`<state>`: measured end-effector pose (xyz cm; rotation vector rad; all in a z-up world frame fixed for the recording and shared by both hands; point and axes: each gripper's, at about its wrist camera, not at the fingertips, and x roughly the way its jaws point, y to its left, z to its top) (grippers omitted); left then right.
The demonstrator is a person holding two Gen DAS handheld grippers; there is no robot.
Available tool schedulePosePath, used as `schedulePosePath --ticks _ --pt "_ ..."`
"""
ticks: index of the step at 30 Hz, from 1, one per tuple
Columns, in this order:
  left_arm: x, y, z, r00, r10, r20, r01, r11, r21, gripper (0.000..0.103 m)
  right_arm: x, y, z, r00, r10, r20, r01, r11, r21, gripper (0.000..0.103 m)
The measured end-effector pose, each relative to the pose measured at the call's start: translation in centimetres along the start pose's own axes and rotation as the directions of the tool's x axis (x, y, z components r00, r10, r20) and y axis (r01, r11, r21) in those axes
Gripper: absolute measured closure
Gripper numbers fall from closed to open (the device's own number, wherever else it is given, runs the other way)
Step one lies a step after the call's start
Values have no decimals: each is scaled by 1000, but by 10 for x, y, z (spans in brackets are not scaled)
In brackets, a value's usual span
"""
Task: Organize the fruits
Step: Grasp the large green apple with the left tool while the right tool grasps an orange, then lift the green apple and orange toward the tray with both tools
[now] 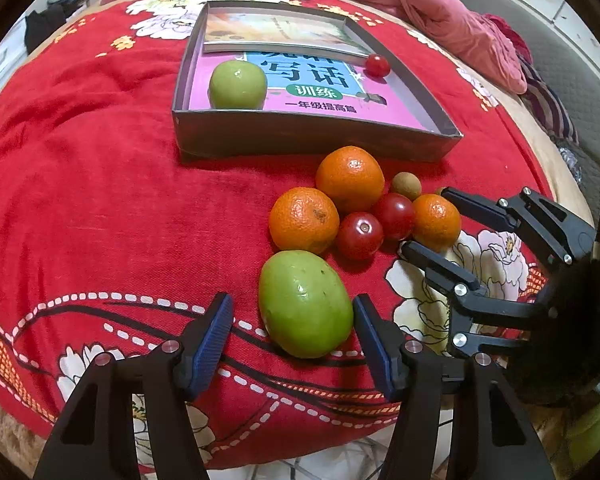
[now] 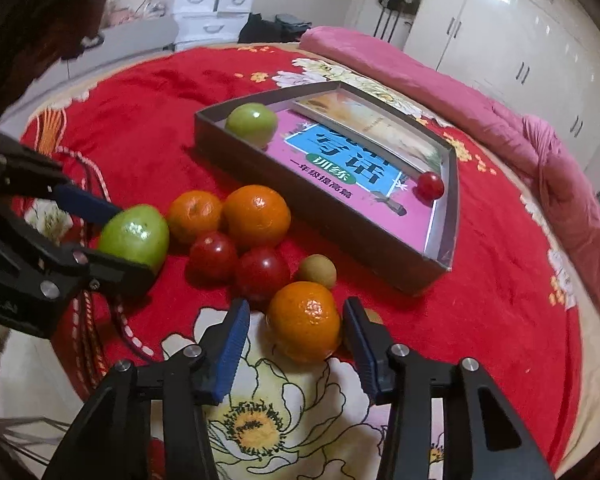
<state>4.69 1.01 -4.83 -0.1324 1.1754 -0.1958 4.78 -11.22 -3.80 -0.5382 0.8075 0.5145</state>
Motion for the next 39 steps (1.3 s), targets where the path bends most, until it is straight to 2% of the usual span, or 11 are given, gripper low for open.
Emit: schedulePosePath --ticks 11,12,13,15,18,21,24,29,37,39 --pt "3 -1 -1 1000 5 -1 -5 1000 5 42 13 6 4 1000 -30 -5 30 998 -58 54" --pt "3 -2 -1 1000 3 1 -3 1000 6 45 13 7 4 999 -34 -5 34 997 -65 57" --pt "3 -3 0 1000 0 2 0 1000 9 49 13 7 4 999 -45 -3 44 996 -73 64" --pt "4 -5 0 1000 -4 1 4 1000 17 53 11 7 4 999 -54 0 53 995 -82 64" --pt "5 -6 0 1000 -7 1 7 1000 16 54 7 0 5 1000 -23 7 23 999 -30 65" --pt "6 -4 0 1000 -17 1 17 1000 9 54 0 -18 5 998 61 25 -63 994 93 65" --pt "6 -3 0 1000 -22 1 22 1000 3 54 -4 -38 4 988 139 62 -149 964 221 65" --pt "5 1 1 999 -41 0 41 999 -19 54 -6 -64 0 970 216 114 -243 896 371 65" --pt "1 6 2 998 -59 -1 59 997 -51 54 -18 -88 -4 937 252 241 -341 808 481 65" --pt "0 5 2 998 -58 -1 58 997 -53 54 -18 -92 -4 941 238 241 -330 807 491 65"
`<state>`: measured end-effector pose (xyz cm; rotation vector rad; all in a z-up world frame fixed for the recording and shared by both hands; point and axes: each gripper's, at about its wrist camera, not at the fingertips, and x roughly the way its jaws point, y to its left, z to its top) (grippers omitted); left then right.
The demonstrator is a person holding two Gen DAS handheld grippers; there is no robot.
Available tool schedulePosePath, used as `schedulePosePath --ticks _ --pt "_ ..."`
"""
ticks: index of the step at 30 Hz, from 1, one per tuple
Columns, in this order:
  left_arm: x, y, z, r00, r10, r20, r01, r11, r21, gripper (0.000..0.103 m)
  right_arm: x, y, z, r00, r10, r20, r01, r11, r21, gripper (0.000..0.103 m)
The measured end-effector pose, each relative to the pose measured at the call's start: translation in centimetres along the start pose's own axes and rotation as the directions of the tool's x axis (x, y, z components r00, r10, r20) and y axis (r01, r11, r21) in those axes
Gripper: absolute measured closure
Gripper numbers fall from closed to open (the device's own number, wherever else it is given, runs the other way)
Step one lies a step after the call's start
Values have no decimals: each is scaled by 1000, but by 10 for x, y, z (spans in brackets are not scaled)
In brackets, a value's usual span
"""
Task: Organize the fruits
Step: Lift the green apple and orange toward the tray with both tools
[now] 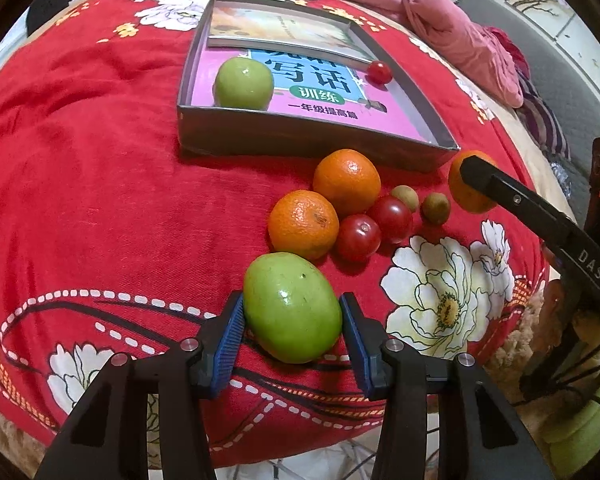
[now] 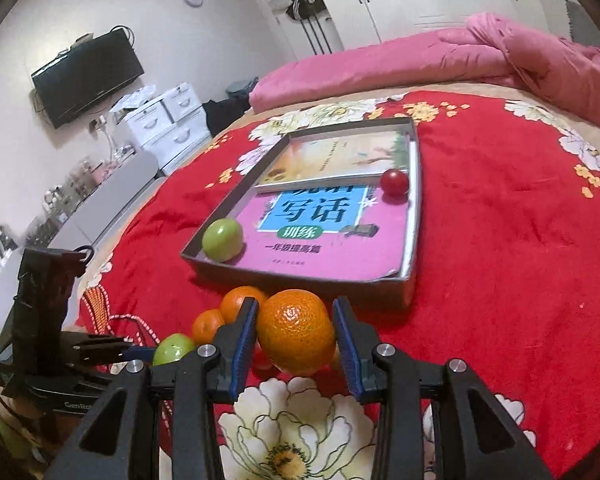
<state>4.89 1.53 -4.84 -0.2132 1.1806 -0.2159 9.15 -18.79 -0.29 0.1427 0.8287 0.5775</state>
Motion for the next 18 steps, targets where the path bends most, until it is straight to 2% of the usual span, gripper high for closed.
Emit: schedulePosePath --ticks 9,18 --pt "-9 2 2 1000 9 17 -9 1000 -9 54 -5 -9 2 999 -30 26 30 999 27 65" --pt "-22 -1 6 998 13 60 -13 1000 -4 54 -7 -1 3 997 -63 40 64 998 -22 65"
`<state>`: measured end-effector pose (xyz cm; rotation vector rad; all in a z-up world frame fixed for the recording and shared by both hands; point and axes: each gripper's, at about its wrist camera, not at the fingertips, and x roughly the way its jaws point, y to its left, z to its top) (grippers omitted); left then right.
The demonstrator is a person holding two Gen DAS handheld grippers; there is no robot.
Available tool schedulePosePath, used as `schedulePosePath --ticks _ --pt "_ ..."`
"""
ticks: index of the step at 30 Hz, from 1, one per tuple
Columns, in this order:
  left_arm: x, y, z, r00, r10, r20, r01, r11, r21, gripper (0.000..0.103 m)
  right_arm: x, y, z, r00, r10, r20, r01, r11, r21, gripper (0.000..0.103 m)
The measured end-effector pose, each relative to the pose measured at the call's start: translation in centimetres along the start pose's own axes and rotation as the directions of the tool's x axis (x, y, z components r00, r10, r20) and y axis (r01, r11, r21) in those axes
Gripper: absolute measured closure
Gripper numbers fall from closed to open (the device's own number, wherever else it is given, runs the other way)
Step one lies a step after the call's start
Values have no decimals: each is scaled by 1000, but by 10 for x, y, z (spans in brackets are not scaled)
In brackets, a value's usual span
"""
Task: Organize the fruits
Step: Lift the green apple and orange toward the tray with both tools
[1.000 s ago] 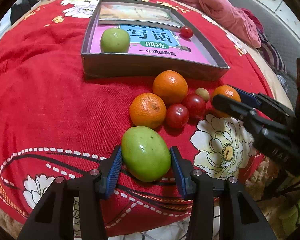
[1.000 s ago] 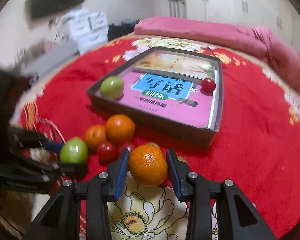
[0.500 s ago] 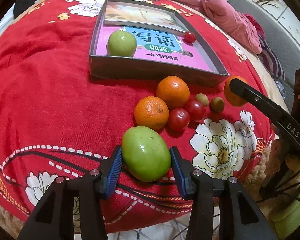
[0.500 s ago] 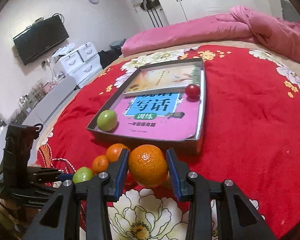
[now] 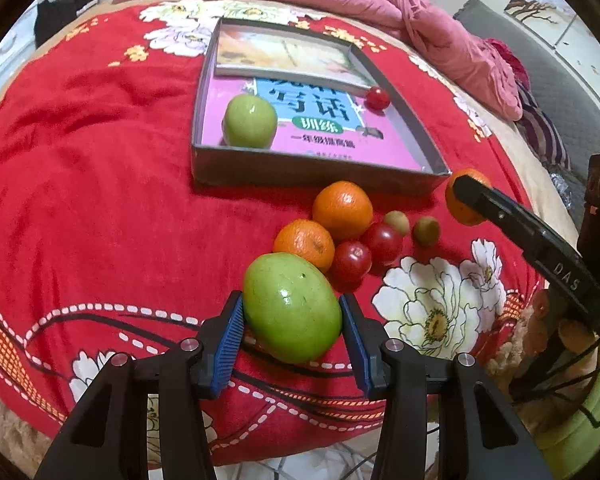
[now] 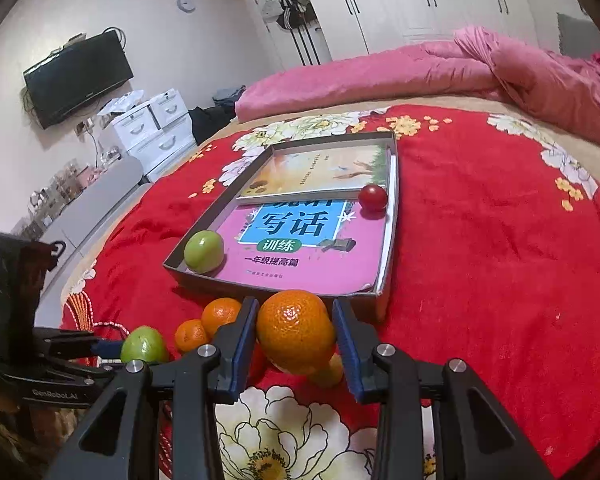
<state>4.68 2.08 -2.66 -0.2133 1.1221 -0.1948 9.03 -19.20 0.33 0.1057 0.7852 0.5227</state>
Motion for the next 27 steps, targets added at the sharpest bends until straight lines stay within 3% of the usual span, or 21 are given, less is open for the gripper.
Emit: schedulePosePath --ticks 27 --pt "-28 -13 32 995 12 101 -12 1000 -9 54 -7 17 7 999 15 51 -12 997 -78 65"
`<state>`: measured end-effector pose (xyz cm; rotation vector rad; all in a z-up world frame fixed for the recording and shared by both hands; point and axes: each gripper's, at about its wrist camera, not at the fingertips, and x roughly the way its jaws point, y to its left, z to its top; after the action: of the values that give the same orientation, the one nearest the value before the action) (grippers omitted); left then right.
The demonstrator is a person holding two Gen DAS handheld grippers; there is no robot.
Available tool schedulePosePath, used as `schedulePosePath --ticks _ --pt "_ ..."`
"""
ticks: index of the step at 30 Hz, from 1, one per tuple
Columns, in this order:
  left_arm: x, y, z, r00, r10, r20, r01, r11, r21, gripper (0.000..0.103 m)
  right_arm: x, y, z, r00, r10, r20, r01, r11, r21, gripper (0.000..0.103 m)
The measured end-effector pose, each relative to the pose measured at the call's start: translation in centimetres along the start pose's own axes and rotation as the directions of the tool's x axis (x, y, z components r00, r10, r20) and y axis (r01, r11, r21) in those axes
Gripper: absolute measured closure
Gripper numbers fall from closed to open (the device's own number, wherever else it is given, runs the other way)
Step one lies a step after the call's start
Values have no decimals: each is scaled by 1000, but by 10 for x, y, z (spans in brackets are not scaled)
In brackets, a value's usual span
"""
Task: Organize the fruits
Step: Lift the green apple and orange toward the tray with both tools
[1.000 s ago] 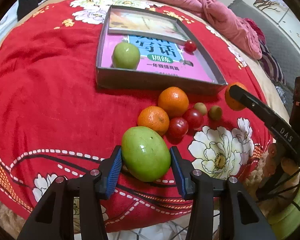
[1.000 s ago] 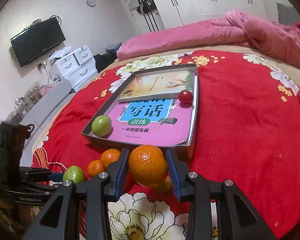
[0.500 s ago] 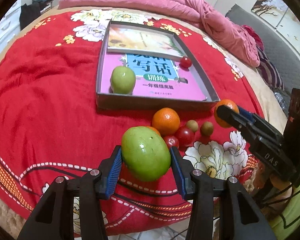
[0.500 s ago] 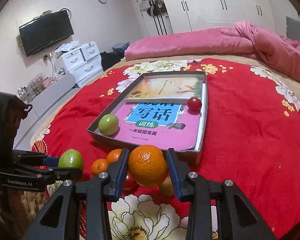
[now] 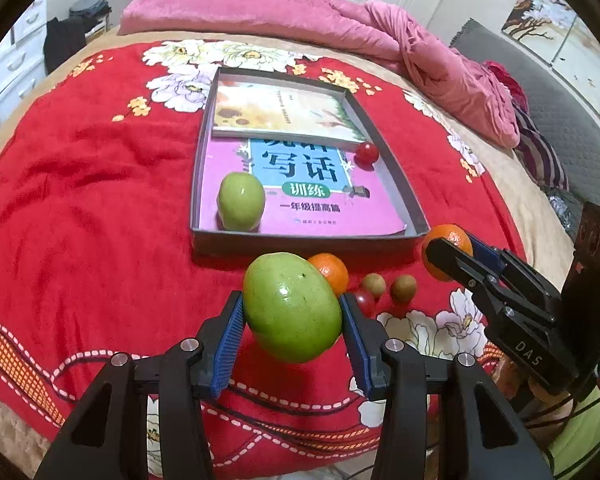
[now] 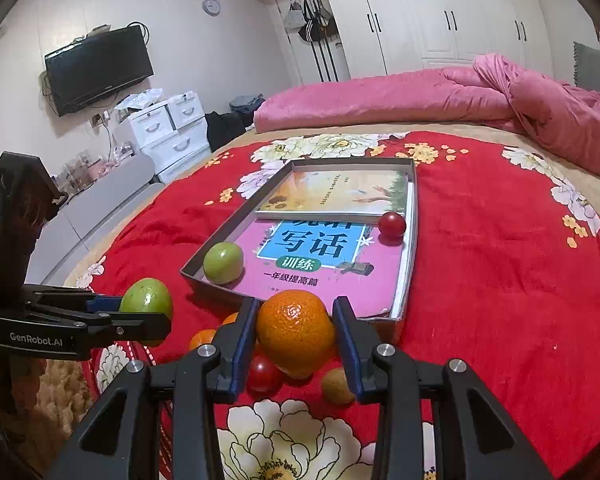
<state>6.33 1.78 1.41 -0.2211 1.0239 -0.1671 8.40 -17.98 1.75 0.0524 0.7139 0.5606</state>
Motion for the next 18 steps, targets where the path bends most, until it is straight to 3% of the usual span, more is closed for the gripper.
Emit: schedulePosePath --ticks 18 --pt "-6 -18 22 999 15 39 -15 1000 4 54 -8 -4 10 999 5 50 -5 1000 1 65"
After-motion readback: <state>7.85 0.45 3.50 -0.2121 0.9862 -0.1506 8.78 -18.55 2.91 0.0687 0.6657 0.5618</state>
